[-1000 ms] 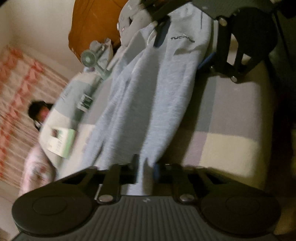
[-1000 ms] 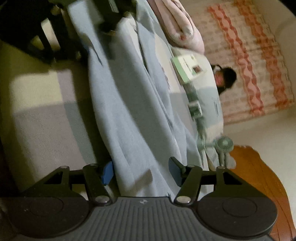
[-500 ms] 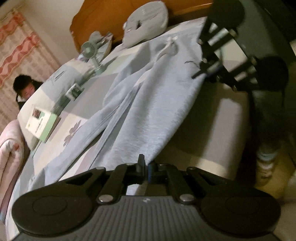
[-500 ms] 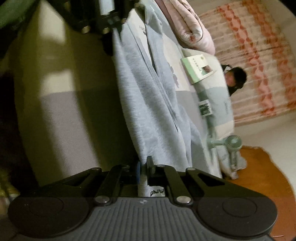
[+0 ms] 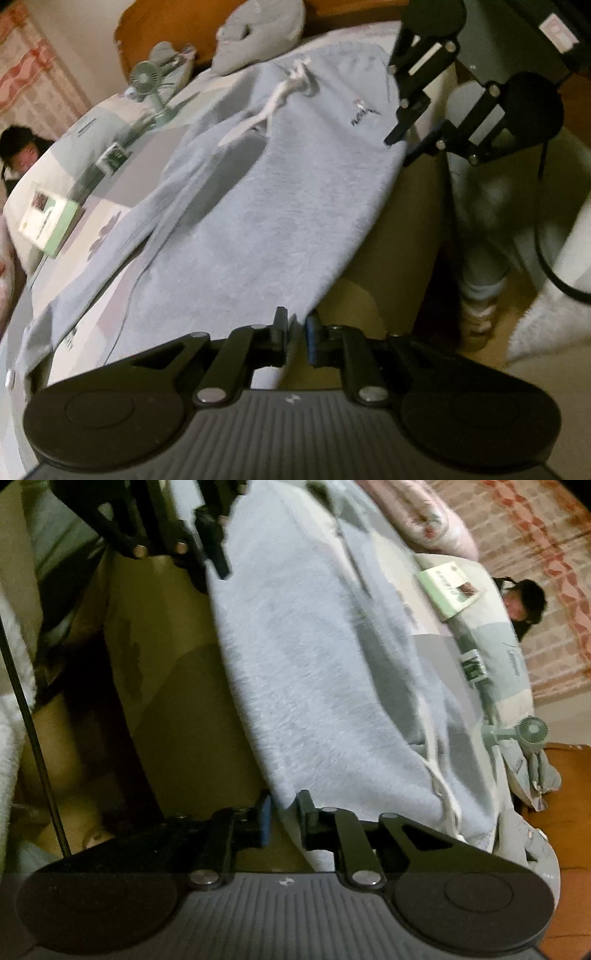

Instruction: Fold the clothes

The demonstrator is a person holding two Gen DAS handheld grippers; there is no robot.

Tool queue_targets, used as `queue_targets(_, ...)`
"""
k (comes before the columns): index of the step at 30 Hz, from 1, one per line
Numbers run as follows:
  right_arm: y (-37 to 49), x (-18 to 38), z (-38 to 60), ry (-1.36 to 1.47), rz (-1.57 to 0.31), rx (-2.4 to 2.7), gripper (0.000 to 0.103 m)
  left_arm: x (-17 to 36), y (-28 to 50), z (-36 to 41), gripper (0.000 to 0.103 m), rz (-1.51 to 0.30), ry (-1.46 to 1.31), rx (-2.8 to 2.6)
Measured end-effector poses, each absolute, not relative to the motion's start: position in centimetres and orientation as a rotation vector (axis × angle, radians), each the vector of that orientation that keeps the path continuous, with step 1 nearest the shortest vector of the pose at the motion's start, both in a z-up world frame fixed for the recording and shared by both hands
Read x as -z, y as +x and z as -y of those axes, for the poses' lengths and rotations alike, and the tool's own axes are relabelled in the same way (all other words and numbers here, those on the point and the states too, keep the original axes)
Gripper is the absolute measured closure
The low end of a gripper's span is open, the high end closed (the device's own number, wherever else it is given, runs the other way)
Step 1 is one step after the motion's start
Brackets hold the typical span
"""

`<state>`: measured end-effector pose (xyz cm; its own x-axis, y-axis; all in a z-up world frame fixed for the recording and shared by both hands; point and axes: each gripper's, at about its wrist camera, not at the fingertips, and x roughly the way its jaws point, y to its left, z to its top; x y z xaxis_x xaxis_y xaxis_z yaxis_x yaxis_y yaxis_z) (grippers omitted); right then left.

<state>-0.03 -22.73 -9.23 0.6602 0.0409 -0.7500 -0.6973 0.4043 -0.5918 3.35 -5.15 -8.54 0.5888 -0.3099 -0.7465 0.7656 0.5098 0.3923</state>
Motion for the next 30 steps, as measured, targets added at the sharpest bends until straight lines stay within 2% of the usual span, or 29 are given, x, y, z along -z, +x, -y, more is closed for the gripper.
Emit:
queue_targets(2,0.1,7.8,23.5,-1.003,-0.718,-0.508,0.081,7.3,3.3,3.2,0.086,-0.67,0.733,0.669)
queue_targets(6,0.4,4.8,25.3,-0.818,-0.695,-0.475,0.065,5.6,3.9,-2.6,0.066,-0.721,0.605,0.5)
queue_targets(10,1.9,3.0,26.4,-0.607,-0.699,-0.446,0.058,5.1,5.5,-10.6,0.066,-0.809,0.404,0.274)
queue_targets(14,3.3,2.6,26.0,-0.453,-0.712,-0.44,0.04,5.7,6.2,-17.8,0.061,-0.859,0.159,0.115)
queue_targets(17,4.2,2.8,25.1,-0.357,-0.722,-0.458,0.034,6.1,6.8,-23.2,0.061,-0.888,-0.025,-0.006)
queue_targets(21,5.4,3.3,23.6,-0.262,-0.74,-0.47,0.033,6.8,7.5,-30.1,0.061,-0.914,-0.266,-0.161)
queue_targets(30,6.5,3.3,22.1,-0.151,-0.746,-0.46,0.031,10.6,7.7,-35.4,0.06,-0.836,-0.561,-0.18)
